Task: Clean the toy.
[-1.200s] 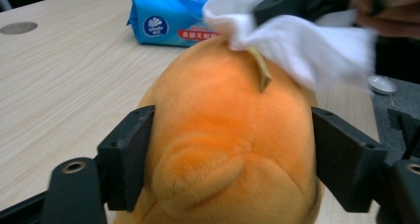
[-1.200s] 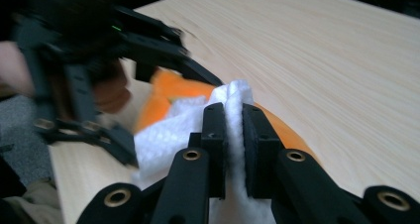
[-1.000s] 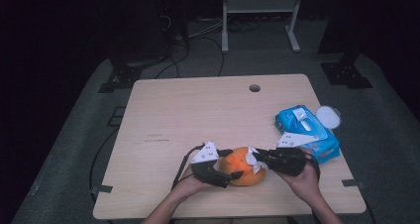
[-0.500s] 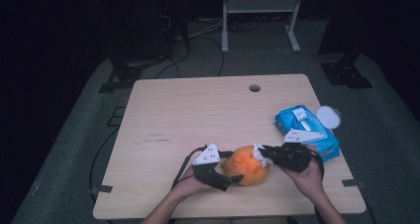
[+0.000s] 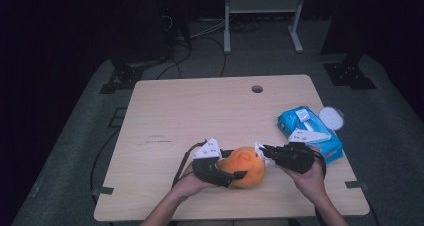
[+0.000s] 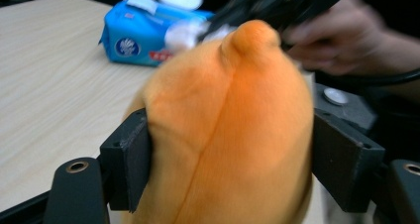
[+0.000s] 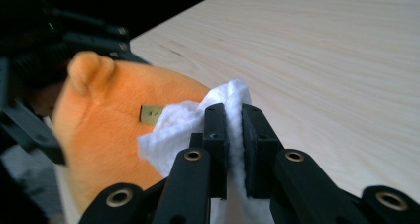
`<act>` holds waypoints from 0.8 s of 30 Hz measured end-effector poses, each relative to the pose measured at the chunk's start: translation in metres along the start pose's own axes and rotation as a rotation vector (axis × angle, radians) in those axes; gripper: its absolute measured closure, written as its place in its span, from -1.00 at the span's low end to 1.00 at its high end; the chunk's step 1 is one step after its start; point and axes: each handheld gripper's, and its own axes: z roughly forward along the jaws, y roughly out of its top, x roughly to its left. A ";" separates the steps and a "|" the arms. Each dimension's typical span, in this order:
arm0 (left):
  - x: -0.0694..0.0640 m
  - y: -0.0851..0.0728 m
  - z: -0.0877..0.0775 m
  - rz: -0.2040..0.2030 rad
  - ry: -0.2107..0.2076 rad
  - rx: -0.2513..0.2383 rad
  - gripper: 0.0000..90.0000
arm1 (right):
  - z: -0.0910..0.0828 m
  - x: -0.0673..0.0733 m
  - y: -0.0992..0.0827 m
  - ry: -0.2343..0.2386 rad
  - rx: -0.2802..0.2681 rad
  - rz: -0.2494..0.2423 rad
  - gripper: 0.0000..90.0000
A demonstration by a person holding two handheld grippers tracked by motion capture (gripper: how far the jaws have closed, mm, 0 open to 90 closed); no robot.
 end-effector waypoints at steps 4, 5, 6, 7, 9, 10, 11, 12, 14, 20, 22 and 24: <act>-0.001 -0.007 0.006 0.047 0.070 0.116 -0.46 | 0.019 0.000 -0.008 0.004 0.070 0.009 0.82; 0.001 -0.010 0.006 0.027 0.065 0.099 -0.49 | 0.023 0.001 -0.009 0.003 0.081 0.010 0.82; 0.003 -0.011 0.006 0.011 0.066 0.091 -0.50 | 0.023 0.002 -0.008 0.004 0.077 0.017 0.82; 0.004 -0.010 0.005 0.006 0.074 0.089 -0.50 | 0.020 0.002 -0.006 0.006 0.061 0.015 0.82; 0.007 -0.010 0.006 -0.008 0.084 0.079 -0.51 | 0.012 0.003 0.000 0.017 0.017 0.017 0.82; 0.007 -0.010 0.007 -0.013 0.085 0.074 -0.51 | 0.006 0.005 0.003 0.022 -0.007 0.013 0.82; 0.007 -0.011 0.008 -0.014 0.089 0.067 -0.52 | 0.003 0.006 0.005 0.027 -0.020 0.014 0.82; 0.006 -0.011 0.009 -0.016 0.096 0.062 -0.53 | 0.000 0.009 0.007 0.040 -0.036 0.009 0.82; 0.005 -0.010 0.011 -0.015 0.104 0.056 -0.53 | -0.003 0.020 0.011 0.069 -0.055 -0.013 0.82; 0.005 -0.011 0.012 -0.012 0.102 0.041 -0.63 | 0.006 0.033 0.009 0.045 -0.017 -0.088 0.81; 0.005 -0.011 0.013 0.001 0.073 0.042 -0.70 | 0.008 0.024 0.004 0.050 -0.008 -0.049 0.81; 0.006 -0.011 0.012 0.013 0.065 0.041 -0.76 | 0.010 0.019 -0.001 0.046 0.004 -0.032 0.81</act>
